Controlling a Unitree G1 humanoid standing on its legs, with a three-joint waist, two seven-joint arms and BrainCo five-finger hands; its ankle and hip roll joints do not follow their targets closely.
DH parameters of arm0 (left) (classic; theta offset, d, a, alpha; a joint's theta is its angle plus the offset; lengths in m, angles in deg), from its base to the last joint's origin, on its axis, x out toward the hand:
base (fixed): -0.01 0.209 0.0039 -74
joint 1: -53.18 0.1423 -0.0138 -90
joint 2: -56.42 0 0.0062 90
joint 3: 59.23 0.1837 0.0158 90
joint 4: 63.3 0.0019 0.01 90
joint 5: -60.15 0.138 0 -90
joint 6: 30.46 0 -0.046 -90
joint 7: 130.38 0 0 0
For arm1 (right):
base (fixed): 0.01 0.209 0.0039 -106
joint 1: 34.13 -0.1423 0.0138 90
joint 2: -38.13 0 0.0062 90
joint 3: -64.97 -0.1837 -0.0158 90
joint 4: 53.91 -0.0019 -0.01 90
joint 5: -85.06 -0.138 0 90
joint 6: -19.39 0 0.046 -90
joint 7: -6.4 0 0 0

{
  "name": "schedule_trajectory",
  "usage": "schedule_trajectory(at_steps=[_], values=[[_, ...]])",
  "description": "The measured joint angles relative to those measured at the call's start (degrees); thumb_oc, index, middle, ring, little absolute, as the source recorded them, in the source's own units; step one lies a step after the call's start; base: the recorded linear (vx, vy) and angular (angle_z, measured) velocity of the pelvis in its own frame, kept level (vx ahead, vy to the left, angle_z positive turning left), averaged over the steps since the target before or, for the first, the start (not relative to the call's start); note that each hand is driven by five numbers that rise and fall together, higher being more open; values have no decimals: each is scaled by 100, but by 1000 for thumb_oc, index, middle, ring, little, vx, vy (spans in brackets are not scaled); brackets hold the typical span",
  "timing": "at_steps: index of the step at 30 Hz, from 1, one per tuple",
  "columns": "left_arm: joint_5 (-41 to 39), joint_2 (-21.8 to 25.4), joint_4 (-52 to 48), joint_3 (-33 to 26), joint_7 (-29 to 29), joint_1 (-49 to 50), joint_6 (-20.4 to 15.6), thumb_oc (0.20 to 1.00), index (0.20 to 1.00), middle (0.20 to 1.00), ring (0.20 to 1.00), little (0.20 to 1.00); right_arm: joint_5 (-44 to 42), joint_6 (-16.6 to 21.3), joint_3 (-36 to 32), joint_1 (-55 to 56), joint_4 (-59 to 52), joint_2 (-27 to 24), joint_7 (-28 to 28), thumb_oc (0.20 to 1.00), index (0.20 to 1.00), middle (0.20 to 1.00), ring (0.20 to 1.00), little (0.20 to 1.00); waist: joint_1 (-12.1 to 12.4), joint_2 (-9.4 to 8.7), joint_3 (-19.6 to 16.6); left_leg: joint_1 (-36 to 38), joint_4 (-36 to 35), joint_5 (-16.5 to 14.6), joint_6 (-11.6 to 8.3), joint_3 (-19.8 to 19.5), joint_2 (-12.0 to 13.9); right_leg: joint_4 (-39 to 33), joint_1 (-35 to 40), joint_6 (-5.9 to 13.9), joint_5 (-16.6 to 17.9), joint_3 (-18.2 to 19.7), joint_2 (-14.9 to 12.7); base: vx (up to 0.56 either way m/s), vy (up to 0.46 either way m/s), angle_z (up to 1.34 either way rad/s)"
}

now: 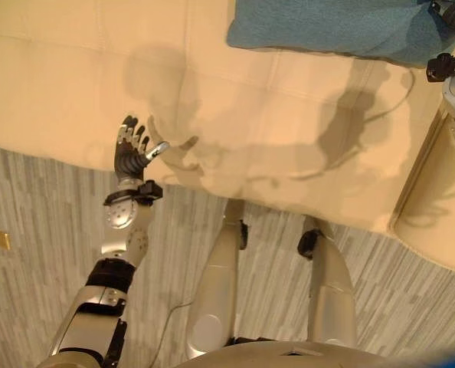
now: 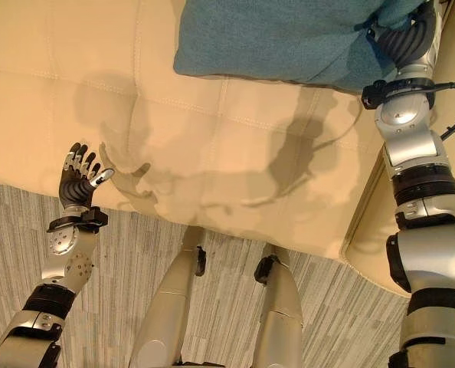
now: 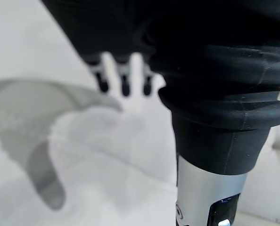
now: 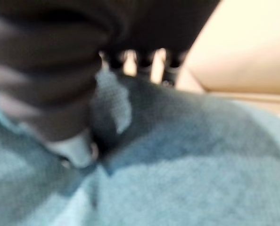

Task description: Pick up all the scattered cushions and arrange them neatly on the sofa.

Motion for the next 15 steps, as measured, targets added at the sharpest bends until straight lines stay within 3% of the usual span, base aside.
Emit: schedule_trajectory(at_steps=[15], values=[[-2,-5,2,-26,24,7,1,1000,1000,1000,1000,1000,-5,-9,-80,136,130,43,2,1000,1000,1000,1000,1000,-89,-5,-3,99,24,6,8,7,29,5,105,-6,7,-7,22,0,0,0]])
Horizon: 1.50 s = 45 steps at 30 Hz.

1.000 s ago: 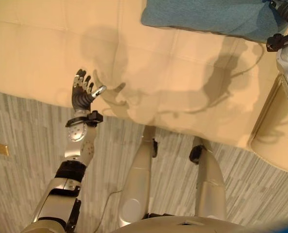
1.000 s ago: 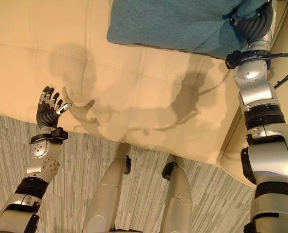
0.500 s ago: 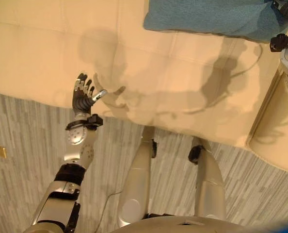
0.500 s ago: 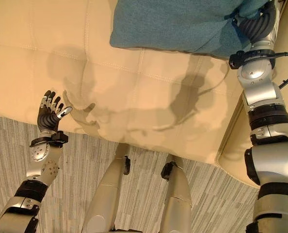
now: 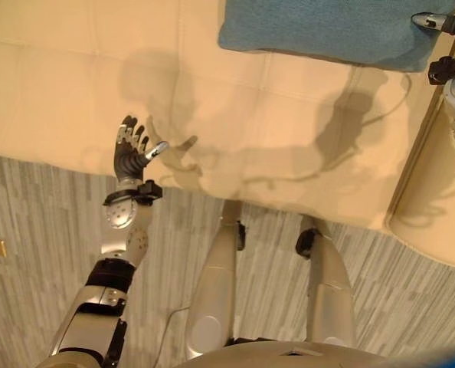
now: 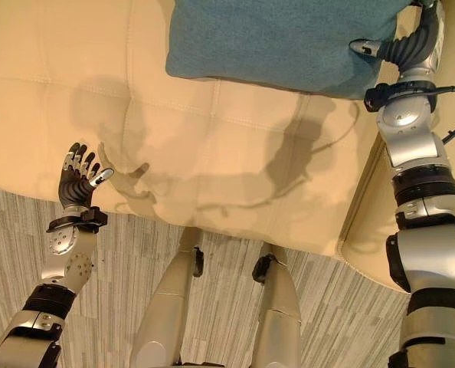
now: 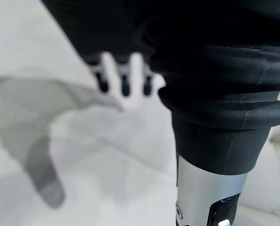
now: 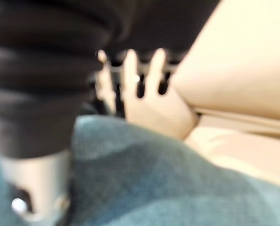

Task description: Pick up all the scattered cushions and arrange them neatly on the sofa.

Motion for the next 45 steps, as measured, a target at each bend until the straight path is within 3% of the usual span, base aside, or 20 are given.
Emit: schedule_trajectory(at_steps=[7,12,15,18,21,26,30,35,39,42,43,44,45], values=[[48,2,128,-246,50,301,75,1000,1000,1000,1000,1000,11,-38,-493,820,-153,-26,50,1000,1000,1000,1000,1000,-93,-26,-8,416,-5,-11,-4,-35,-20,18,432,-6,-32,-48,-10,-37,-5,3],[109,-4,112,-434,-38,1080,212,1000,1000,1000,1000,1000,23,-57,-1033,2306,-476,27,294,1000,1000,1000,1000,1000,-156,-76,-51,1206,-47,-146,-43,-40,-22,-31,1249,32,-157,-100,-24,-5,-40,4],[276,1,163,-456,-85,1677,314,1000,1000,1000,1000,1000,78,-80,-1156,3237,-710,213,520,1000,1000,1000,1000,1000,-257,-163,-217,1730,-77,-269,-54,-26,-15,-243,1853,33,-165,-149,8,0,0,0],[481,-25,498,-341,-231,2164,518,1000,1000,1000,1000,1000,170,-125,-1084,4094,-693,708,788,1000,1000,1000,1000,1000,-425,-314,-761,2145,-143,-406,-51,21,-1,-600,2393,44,-153,-173,74,-1,-2,-1],[887,-90,891,-229,-422,2428,706,1000,1000,1000,1000,1000,489,-175,-979,4894,-614,1255,1081,1000,1000,1000,1000,1000,-489,-394,-1035,2808,-149,-569,-63,59,0,-1131,3289,104,-91,-213,150,0,0,0],[1874,-215,1950,-138,-483,2435,906,1000,1000,1000,1000,1000,1058,-241,-863,5513,-142,1601,1389,1000,1000,1000,1000,1000,-625,-308,-1260,3500,-157,-705,-131,101,5,-1706,4240,102,118,-256,246,0,0,0],[2797,-494,3088,15,-557,2426,1127,1000,1000,1000,1000,1000,1382,-258,-707,5801,655,2017,1615,1000,1000,1000,1000,1000,-773,-229,-1535,3906,-162,-817,-145,148,89,-1706,4629,77,35,-246,323,1,-22,-4],[3655,-831,4090,23,-658,2529,1355,1000,1000,1000,1000,1000,1692,-397,-489,6186,1747,2538,1804,1000,1000,1000,1000,1000,-784,-275,-1787,4304,-180,-942,-194,220,204,-1707,4998,16,-104,-168,440,-20,-78,-9],[3673,-974,4330,37,-652,2521,1403,1000,1000,1000,1000,1000,1688,-479,-488,6443,2199,2768,1857,1000,1000,1000,1000,1000,-768,-250,-1821,4288,-165,-958,-183,189,296,-1707,5060,-35,-143,-175,565,-152,-79,8],[3786,-1053,4354,177,-636,2412,1397,1000,1000,1000,1000,1000,1678,-488,-466,6431,2218,2740,1826,1000,1000,1000,1000,1000,-753,-103,-1739,4039,142,-892,-246,61,371,-1654,4971,-137,-168,-296,698,-262,-42,21],[3787,-1091,4409,175,-633,2372,1388,1000,1000,1000,1000,1000,1675,-483,-465,6371,2217,2727,1811,1000,1000,1000,1000,1000,-744,-66,-1714,3931,268,-843,-314,12,386,-1557,4854,-258,-214,-311,719,-215,7,28],[3798,-1123,4526,167,-635,2228,1371,1000,1000,1000,1000,1000,1671,-484,-462,6271,2209,2751,1791,1000,1000,1000,1000,1000,-770,-92,-1717,3702,143,-444,-946,-63,367,-1378,4557,-509,-278,-325,648,-176,49,46],[3823,-1120,4568,136,-638,2114,1385,1000,1000,1000,1000,1000,1670,-477,-464,6254,2214,2778,1786,1000,1000,1000,1000,1000,-845,-222,-1676,3637,-20,-130,-1244,-52,313,-1408,4460,-599,-226,-409,499,-108,44,43]])
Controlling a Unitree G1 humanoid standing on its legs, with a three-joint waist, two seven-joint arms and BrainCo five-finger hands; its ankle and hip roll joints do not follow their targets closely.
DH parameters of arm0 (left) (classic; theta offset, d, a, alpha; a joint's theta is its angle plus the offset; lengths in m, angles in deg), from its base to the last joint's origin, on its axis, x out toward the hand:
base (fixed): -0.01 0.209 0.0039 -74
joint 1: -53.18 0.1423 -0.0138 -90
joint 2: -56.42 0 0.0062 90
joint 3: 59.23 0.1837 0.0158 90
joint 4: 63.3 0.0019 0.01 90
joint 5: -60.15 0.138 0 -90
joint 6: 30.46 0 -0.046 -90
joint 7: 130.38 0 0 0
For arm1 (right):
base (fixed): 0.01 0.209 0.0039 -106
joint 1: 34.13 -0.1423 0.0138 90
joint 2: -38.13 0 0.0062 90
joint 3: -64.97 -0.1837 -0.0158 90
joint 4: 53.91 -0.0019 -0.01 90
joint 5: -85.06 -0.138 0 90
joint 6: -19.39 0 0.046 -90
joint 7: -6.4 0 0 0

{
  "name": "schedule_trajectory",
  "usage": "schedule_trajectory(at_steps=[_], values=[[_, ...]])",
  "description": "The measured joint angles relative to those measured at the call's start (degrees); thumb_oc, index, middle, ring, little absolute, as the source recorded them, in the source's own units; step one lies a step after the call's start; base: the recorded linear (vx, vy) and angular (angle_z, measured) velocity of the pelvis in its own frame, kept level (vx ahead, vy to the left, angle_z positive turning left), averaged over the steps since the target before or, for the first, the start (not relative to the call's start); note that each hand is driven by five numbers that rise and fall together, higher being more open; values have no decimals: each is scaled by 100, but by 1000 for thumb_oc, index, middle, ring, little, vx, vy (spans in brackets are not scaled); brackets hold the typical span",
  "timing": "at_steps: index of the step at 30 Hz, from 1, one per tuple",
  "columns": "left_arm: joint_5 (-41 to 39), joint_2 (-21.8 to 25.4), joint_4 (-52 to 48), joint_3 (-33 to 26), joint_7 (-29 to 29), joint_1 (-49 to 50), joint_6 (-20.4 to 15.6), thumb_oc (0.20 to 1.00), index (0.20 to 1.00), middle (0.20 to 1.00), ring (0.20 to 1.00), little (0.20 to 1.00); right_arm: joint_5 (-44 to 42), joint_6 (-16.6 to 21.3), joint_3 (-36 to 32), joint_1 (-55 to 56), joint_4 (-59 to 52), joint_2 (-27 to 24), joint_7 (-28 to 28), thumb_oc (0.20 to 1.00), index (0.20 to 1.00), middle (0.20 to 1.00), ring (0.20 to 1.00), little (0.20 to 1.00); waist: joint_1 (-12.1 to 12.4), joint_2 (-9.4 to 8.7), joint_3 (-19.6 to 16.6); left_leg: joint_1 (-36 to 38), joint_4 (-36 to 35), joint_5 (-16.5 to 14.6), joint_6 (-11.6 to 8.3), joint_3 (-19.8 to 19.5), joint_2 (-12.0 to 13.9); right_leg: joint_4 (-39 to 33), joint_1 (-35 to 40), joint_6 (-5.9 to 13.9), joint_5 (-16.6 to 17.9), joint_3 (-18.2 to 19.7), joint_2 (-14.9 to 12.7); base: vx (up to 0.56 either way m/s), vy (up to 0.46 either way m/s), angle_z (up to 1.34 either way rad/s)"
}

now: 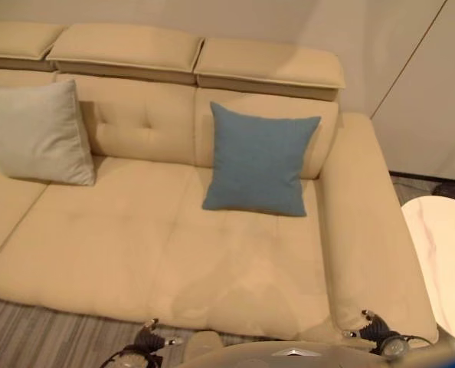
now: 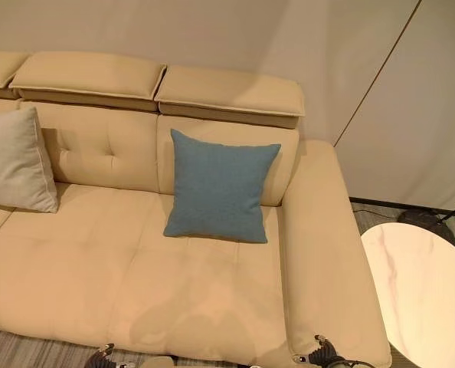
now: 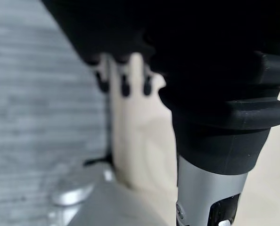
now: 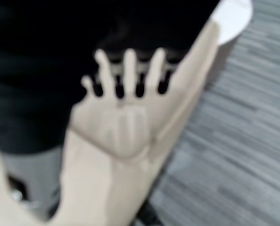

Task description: Pick up all the scattered cushions and arrange them neatly on the sofa.

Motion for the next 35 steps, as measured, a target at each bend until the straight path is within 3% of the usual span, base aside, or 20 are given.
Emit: schedule_trajectory(at_steps=[1,2,4,7,9,10,11,14,15,16,18,20,21,23,26,27,28,29,31,35], values=[[12,3,-8,-21,-1,-77,4,1000,1000,1000,1000,1000,2,-21,5,-114,9,29,-4,1000,1000,1000,1000,1000,38,-167,123,-62,368,-181,161,114,-127,-78,-26,-173,140,-31,-173,-93,118,9],[-4,33,23,-204,50,-103,44,1000,1000,1000,1000,1000,-1,-10,-8,-222,-78,58,-31,1000,1000,1000,1000,1000,17,-385,211,-37,1798,-1135,744,547,-266,-250,102,-153,417,20,-396,-88,151,-2],[21,-64,144,-179,73,-13,89,1000,1000,1000,1000,1000,-14,-15,-15,-202,-132,-68,-43,1000,1000,1000,1000,1000,-118,-214,186,363,2418,-1601,706,589,-146,-289,310,-92,418,-12,-392,-98,173,15],[50,-230,105,150,71,-191,81,1000,1000,1000,1000,1000,-38,-95,-62,-271,-90,-191,-46,1000,1000,1000,1000,1000,-331,201,128,1191,1214,-2018,805,624,-124,-71,202,44,469,-60,-353,-163,232,14],[50,-207,56,271,79,-358,84,1000,1000,1000,1000,1000,-36,-104,-143,-303,-21,-133,-46,1000,1000,1000,1000,1000,-446,266,88,1443,576,-2022,1057,590,-180,180,-7,197,459,-66,-396,-238,268,11],[50,-181,39,315,83,-394,81,1000,1000,1000,1000,1000,-36,-146,-185,-335,81,-75,-50,1000,1000,1000,1000,1000,-445,194,110,1489,398,-1974,1196,590,-264,283,-97,236,481,-48,-480,-219,215,3],[51,-178,26,337,87,-451,73,1000,1000,1000,1000,1000,-34,-181,-178,-393,110,-22,-46,1000,1000,1000,1000,1000,-444,-3,130,1463,280,-1865,1354,621,-435,377,-250,386,510,31,-675,-168,145,-7],[49,-163,-12,335,113,-419,85,1000,1000,1000,1000,1000,8,-234,-181,-339,181,71,-62,1000,1000,1000,1000,1000,-457,-280,145,1440,277,-1799,1543,658,-803,426,-392,653,648,189,-1020,-236,158,-6],[48,-156,-11,339,111,-392,88,1000,1000,1000,1000,1000,20,-251,-181,-317,223,101,-59,1000,1000,1000,1000,1000,-451,-292,163,1441,279,-1787,1587,688,-872,418,-403,724,705,210,-1089,-171,75,-14],[47,-148,-13,336,115,-359,87,1000,1000,1000,1000,1000,38,-301,-179,-317,269,147,-59,1000,1000,1000,1000,1000,-410,-379,185,1441,299,-1777,1663,817,-952,419,-465,821,943,269,-1185,-184,61,-35],[47,-138,-12,324,119,-342,90,1000,1000,1000,1000,1000,85,-321,-160,-323,250,171,-52,1000,1000,1000,1000,1000,-317,-292,247,1344,296,-1754,1774,929,-966,445,-633,1047,1143,235,-1235,-217,74,-27],[48,-94,-35,335,121,-329,92,1000,1000,1000,1000,1000,89,-359,-160,-319,257,176,-44,1000,1000,1000,1000,1000,-288,-231,270,1251,291,-1649,1908,954,-985,644,-664,1072,1015,310,-1112,-242,63,-1],[49,-62,-12,316,132,-303,100,1000,1000,1000,1000,1000,89,-380,-141,-405,299,171,-49,1000,1000,1000,1000,1000,-147,-137,333,1203,249,-1562,2053,1109,-872,1336,-798,924,450,396,-1021,-143,24,-24],[48,-64,-19,315,160,-294,118,1000,1000,1000,1000,1000,89,-376,-126,-463,282,163,-40,1000,1000,1000,1000,1000,-22,97,351,1251,161,-1503,1986,1121,-641,1988,-872,947,71,373,-742,-93,-65,-29],[30,-4,-3,174,226,-85,148,1000,1000,1000,1000,1000,83,-371,-124,-548,211,172,-43,1000,1000,1000,1000,1000,172,74,266,1246,68,-1443,1940,1262,-531,2140,-573,977,-500,225,-685,-66,-148,-23],[5,38,-9,104,238,-47,151,1000,1000,1000,1000,1000,79,-369,-116,-552,201,200,-41,1000,1000,1000,1000,1000,246,-43,191,1246,-3,-1363,1763,1262,-520,1541,-297,954,-570,139,-610,-14,-150,-26],[-2,42,0,83,239,-31,181,1000,1000,1000,1000,1000,78,-367,-118,-541,213,211,-43,1000,1000,1000,1000,1000,254,-96,163,1246,-29,-1339,1692,1233,-503,1111,-124,643,-551,131,-481,-4,-94,-13],[0,2,-4,97,231,-4,199,1000,1000,1000,1000,1000,72,-374,-122,-557,214,199,-46,1000,1000,1000,1000,1000,254,-55,126,1249,-44,-1294,1622,1225,-409,790,26,561,-402,134,-325,6,-93,-2],[-1,-29,-5,108,235,78,204,1000,1000,1000,1000,1000,64,-374,-103,-490,207,201,-49,1000,1000,1000,1000,1000,284,-77,-97,1246,-62,-1257,1474,1230,-238,189,260,411,-149,136,-36,3,-125,-13],[-2,-37,-20,102,239,42,202,1000,1000,1000,1000,1000,44,-373,-103,-475,196,155,-61,1000,1000,1000,1000,1000,293,-73,-171,1251,-63,-1256,1405,1245,-171,-327,502,346,89,145,136,14,-81,-6]])
